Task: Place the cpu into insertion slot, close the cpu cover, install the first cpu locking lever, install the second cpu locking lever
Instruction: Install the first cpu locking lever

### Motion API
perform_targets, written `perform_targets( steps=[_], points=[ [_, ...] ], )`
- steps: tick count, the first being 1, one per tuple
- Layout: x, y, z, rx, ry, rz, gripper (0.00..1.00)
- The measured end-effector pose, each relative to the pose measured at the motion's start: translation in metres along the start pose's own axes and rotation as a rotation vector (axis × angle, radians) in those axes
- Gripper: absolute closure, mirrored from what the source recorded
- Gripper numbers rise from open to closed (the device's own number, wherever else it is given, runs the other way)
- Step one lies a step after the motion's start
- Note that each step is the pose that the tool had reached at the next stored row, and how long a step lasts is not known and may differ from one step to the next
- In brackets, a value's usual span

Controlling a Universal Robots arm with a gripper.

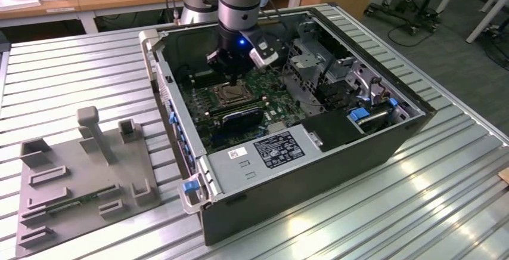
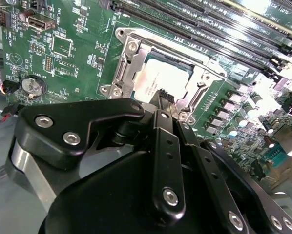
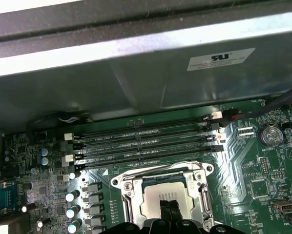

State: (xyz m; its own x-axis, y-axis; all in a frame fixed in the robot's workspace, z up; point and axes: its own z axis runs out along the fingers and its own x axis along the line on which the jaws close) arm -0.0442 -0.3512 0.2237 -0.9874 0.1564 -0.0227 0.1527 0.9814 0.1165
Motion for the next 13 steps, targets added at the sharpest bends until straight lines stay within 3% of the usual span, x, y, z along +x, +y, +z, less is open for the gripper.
perform_targets(
  steps=[13],
  points=[
    [-0.0003, -0.0011, -0.0030, 0.0002, 0.0000, 0.000, 0.89]
  ],
)
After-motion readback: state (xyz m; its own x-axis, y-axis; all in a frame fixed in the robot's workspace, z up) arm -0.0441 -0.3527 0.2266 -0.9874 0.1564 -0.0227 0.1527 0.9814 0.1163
